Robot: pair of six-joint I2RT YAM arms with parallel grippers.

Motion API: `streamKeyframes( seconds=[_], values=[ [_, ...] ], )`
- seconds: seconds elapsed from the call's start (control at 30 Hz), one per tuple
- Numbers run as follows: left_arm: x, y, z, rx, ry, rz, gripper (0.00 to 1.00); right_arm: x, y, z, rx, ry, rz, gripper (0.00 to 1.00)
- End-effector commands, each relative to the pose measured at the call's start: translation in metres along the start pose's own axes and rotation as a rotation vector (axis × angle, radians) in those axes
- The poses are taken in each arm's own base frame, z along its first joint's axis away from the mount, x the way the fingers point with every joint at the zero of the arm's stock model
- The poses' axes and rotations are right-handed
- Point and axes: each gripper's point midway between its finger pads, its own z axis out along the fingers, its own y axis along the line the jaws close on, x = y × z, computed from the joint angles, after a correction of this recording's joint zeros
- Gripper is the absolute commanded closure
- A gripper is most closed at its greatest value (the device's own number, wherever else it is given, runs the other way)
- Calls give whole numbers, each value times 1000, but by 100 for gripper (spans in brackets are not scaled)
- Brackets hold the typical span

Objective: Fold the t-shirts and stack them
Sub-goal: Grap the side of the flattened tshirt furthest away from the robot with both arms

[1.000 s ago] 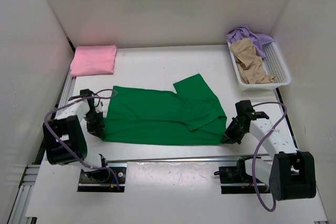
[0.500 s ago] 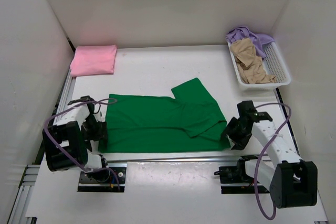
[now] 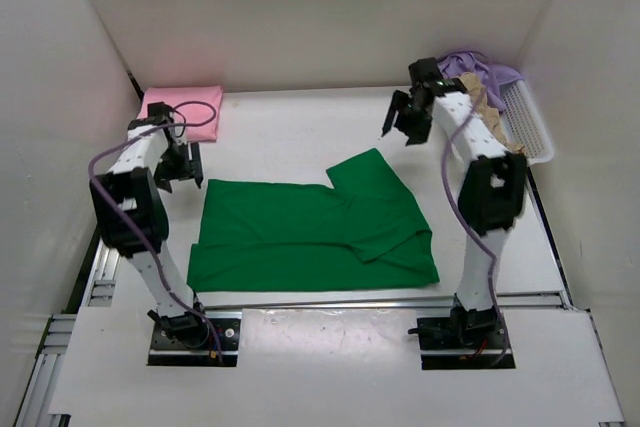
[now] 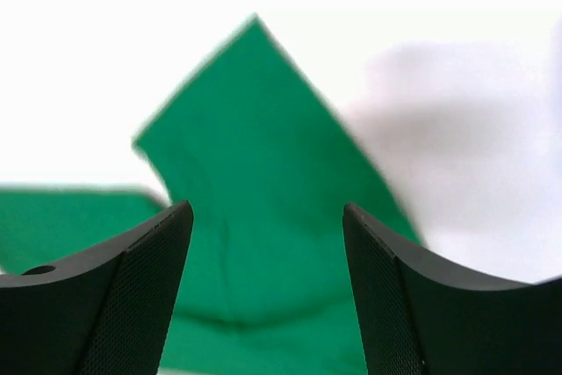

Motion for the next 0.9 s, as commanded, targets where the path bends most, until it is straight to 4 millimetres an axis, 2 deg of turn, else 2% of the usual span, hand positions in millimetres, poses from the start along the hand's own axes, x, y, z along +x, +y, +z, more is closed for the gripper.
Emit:
streamKeyframes(
  seconds=[0.0,0.07,0.1,0.17,0.2,0.23,0.3,0.37,0.43,0.47,0.5,0.57,0.63,0.67,0.7,0.77,0.83,0.87],
  values=[
    [-36,-22,16,84,-52,17,15,-19,6,67,11,59,-11,27],
    [-45,-32,30,114,-55,29,15,-29,17,90,-9,53,10,27],
    [-55,-39,30,129,-78,40,14,-36,16,110,2,38,24,27],
    [-62,-44,35,155,-79,41,14,-38,23,129,-7,13,58,27],
    [-64,-53,42,173,-74,53,11,-36,20,134,3,11,74,27],
    [-69,-55,43,182,-83,54,11,-25,18,142,21,31,80,27],
    [-71,-64,51,214,-69,64,11,-17,20,149,23,43,82,27],
    [-75,-73,50,236,-77,75,11,3,27,151,23,95,48,29],
    [-73,-85,55,253,-63,97,11,15,28,147,35,125,30,35],
    [-73,-85,55,253,-63,97,11,14,26,140,49,120,15,35],
    [-72,-90,55,256,-62,107,11,28,20,141,75,149,9,35],
    [-71,-94,54,259,-61,116,11,33,13,130,98,150,-3,35],
    [-65,-94,61,258,-40,115,13,46,-1,129,144,173,-15,35],
    [-62,-98,64,259,-29,123,15,47,-7,128,164,169,-29,38],
    [-62,-98,64,259,-29,123,23,50,-9,124,170,180,-41,41],
    [-52,-95,69,222,1,130,31,51,-12,123,183,182,-42,50],
    [-47,-90,70,197,9,130,33,53,-13,122,187,191,-51,54],
    [-47,-87,66,182,2,130,33,54,-12,122,177,197,-50,63]
  ],
)
